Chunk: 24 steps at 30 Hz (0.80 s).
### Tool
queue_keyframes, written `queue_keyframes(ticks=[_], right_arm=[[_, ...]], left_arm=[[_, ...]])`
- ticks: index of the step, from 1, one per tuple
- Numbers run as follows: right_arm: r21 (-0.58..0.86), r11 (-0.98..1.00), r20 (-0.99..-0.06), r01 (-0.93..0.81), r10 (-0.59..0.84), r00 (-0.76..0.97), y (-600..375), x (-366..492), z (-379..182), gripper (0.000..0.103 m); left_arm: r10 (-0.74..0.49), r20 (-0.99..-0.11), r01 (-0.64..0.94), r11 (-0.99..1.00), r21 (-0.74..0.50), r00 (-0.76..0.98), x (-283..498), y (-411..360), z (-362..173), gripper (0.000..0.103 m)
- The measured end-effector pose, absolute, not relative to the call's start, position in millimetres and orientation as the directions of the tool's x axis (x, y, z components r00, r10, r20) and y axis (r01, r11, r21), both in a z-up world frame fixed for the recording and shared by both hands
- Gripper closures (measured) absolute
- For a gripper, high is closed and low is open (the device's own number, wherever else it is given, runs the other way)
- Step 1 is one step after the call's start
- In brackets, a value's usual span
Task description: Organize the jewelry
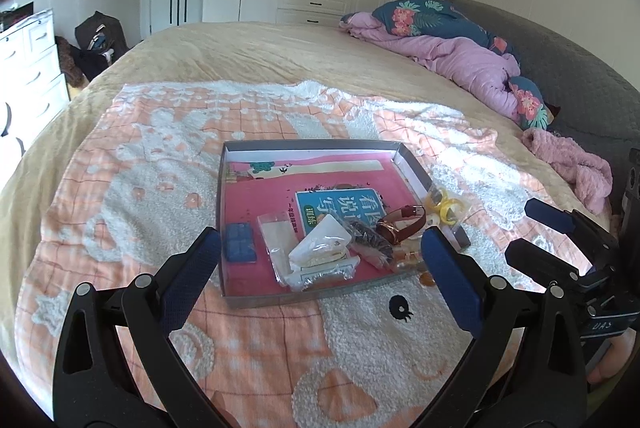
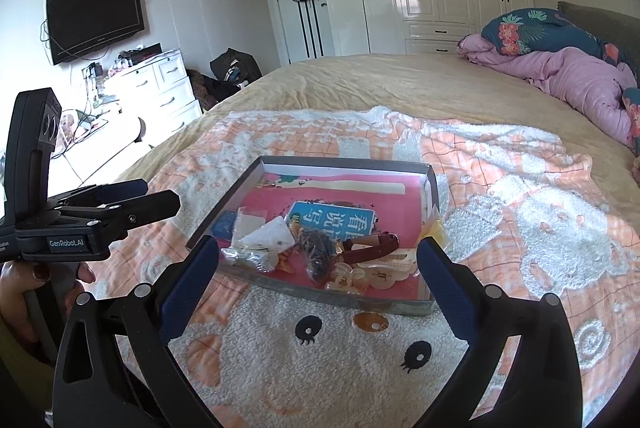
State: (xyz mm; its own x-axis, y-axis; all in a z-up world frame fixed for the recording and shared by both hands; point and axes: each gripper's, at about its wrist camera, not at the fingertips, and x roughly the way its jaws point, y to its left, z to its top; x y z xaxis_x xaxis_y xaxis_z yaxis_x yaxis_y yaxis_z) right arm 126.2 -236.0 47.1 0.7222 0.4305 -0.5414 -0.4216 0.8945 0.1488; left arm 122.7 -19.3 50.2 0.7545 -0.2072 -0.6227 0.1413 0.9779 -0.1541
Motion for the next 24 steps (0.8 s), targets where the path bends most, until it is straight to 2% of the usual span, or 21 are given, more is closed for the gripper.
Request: queue_keyframes(ticks=[12,24], right_arm=[[0.11,0.895,-0.516,-0.432,0.423,0.745,-237.4,97.8,56.3,0.004],[0.075,0.903,-0.526,-0.424,0.397,0.752,-242.0,78.7,46.5,0.004]], left_arm=[[-0.188,-0.597,0.125,0.981,-0.146,0.78,89.8,-19.2,55.3,0.009],[-0.154,-0.616,0.104,0.988,-0.116,0.772,64.9,-17.2,34.4,0.009]])
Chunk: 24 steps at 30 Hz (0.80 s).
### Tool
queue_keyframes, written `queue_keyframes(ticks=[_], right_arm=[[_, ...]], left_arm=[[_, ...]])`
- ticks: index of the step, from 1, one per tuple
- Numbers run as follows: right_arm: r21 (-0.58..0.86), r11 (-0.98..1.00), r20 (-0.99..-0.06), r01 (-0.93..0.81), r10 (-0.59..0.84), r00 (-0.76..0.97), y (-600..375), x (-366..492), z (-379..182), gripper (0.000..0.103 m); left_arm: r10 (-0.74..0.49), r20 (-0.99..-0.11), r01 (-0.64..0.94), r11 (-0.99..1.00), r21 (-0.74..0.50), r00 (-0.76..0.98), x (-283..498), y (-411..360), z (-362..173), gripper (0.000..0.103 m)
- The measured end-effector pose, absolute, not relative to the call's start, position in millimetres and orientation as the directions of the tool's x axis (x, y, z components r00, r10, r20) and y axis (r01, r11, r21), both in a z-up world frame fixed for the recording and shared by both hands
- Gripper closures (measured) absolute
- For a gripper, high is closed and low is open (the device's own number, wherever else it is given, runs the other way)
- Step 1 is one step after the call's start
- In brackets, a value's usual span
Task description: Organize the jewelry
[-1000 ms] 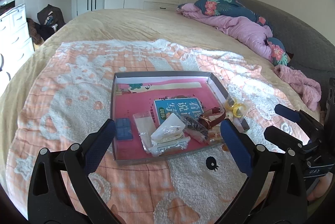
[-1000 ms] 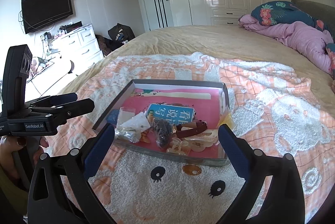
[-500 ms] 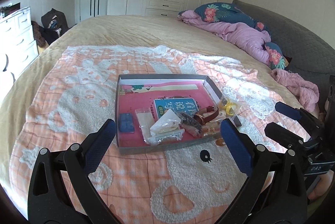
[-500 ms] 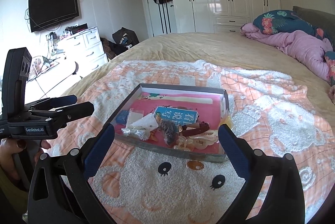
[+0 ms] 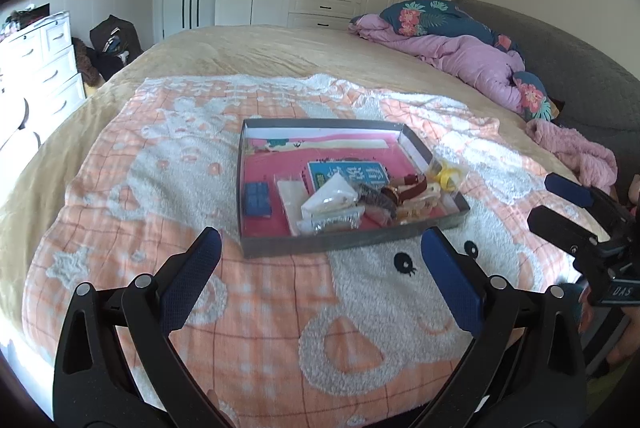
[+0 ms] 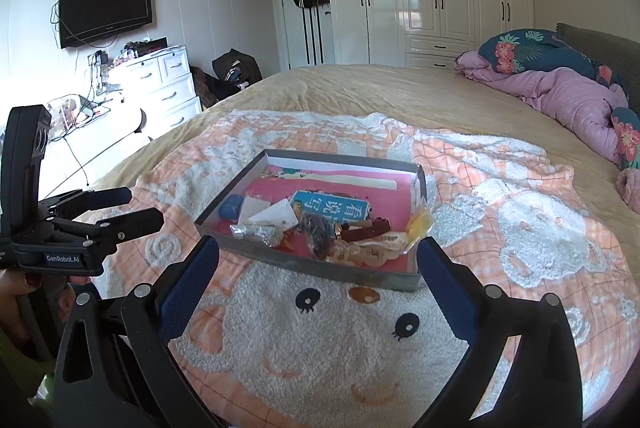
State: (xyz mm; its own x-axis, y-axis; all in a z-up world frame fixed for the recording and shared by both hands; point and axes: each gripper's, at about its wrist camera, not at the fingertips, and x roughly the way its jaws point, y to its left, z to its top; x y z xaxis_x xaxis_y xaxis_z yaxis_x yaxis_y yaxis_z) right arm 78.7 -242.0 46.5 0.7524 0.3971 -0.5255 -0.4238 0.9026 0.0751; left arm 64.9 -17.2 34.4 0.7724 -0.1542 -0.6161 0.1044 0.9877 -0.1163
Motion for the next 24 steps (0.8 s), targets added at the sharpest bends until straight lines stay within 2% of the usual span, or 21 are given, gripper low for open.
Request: queue_keyframes(ticks=[14,24], right_arm=[[0.065,0.917,-0.584,-0.394,0.355,0.73,-242.6,69.0,5.0,0.004],[0.069,0.919,-0.603,-0.388,0.348,0.718,-242.9,69.9,-6.1,0.004]], left_arm=[[-0.155,-0.638,0.109,0.988,-0.111,0.754,50.4,-21.7,-0.5,0.009],[-0.155,-0.639,0.104,0.988,-0.117,0.753,48.5,-20.5,-4.5,0.009]])
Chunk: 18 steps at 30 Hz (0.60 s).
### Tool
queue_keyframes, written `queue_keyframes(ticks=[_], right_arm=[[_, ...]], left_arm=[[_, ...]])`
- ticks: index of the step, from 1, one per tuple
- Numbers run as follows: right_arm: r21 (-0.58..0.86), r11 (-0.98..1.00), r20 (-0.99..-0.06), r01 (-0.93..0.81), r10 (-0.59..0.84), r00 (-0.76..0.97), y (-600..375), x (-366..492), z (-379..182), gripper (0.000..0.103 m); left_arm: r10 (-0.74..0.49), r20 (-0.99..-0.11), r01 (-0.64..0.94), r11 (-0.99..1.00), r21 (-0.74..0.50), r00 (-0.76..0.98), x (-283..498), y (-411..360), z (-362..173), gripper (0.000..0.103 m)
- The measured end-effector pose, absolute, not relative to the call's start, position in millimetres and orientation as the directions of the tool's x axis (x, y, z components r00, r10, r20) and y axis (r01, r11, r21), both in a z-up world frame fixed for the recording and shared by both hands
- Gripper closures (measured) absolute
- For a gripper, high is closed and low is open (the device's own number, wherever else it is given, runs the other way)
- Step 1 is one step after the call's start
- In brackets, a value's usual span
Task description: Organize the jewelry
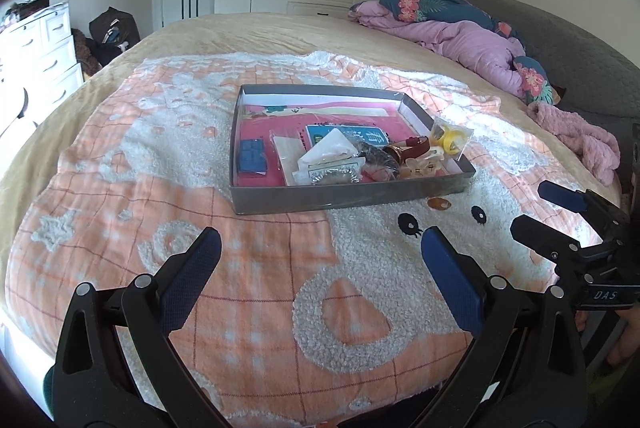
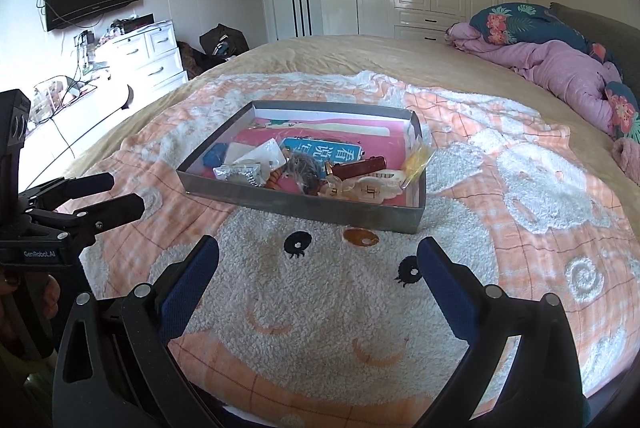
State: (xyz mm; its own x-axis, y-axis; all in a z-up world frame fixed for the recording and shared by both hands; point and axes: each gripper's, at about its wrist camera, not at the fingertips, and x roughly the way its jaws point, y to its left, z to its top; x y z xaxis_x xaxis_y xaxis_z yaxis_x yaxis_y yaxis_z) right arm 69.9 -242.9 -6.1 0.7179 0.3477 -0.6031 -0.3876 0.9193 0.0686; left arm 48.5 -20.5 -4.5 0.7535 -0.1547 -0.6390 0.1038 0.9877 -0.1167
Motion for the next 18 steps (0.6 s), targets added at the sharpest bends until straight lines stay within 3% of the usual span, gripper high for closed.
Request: queue_keyframes(ticks=[18], right_arm=[[0.067,0.918,-0.613,-0.39,0.347,0.71,-240.5,69.6,-6.6,0.004]], left_arm=[[-0.145,-0.642,0.1,0.989,-0.106,0.753,50.5,-18.2,-2.8,0.009]])
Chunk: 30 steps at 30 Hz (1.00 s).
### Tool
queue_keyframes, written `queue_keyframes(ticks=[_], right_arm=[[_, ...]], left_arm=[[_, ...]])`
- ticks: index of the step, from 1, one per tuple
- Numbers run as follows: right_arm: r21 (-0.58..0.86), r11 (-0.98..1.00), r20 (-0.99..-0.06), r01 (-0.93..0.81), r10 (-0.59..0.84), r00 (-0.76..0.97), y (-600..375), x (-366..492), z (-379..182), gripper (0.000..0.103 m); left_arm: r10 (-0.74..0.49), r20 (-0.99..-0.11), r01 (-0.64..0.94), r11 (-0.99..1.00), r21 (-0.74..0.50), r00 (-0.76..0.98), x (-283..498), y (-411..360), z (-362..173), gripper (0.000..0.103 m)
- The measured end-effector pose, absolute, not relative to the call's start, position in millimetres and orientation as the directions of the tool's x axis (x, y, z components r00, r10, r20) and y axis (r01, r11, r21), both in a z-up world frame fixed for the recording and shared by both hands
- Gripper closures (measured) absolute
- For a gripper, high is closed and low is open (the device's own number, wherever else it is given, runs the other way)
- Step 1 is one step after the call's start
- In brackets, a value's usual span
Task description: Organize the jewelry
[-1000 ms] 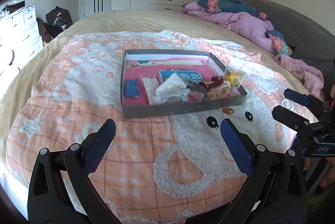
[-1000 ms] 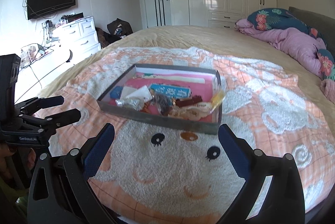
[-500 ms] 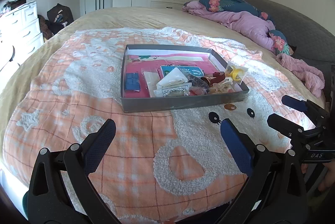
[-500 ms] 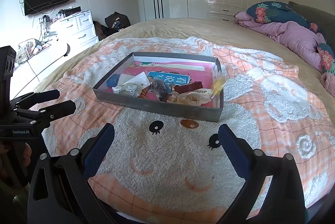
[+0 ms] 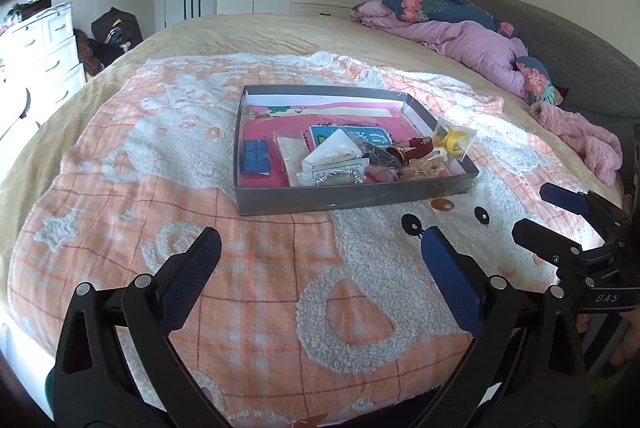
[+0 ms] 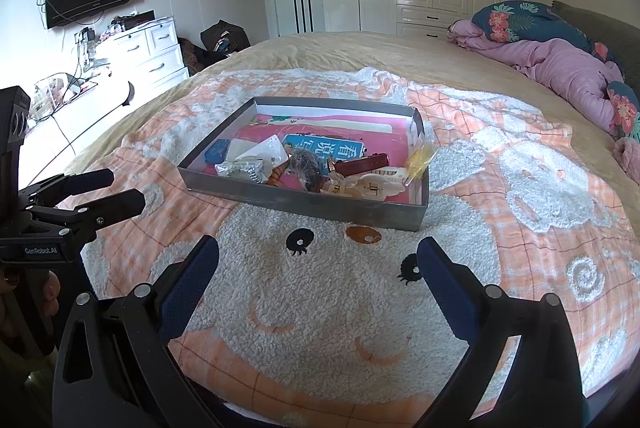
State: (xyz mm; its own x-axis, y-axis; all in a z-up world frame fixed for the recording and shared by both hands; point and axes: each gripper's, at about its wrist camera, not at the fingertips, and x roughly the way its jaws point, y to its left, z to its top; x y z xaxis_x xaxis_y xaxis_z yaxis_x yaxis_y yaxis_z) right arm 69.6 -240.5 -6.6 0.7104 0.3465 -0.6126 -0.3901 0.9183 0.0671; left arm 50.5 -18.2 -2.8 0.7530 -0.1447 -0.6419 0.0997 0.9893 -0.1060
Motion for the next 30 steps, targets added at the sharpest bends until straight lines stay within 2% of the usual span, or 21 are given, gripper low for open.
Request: queue_keyframes(ticks=[30], right_arm=[[0.066,0.918,-0.621,-0.391,0.345,0.704,-240.4,70.1,-7.7,0.004]], left_arm=[[-0.132,-0.647,0.088,0.991,-0.101,0.751,51.0,-16.1,-3.1,0.009]])
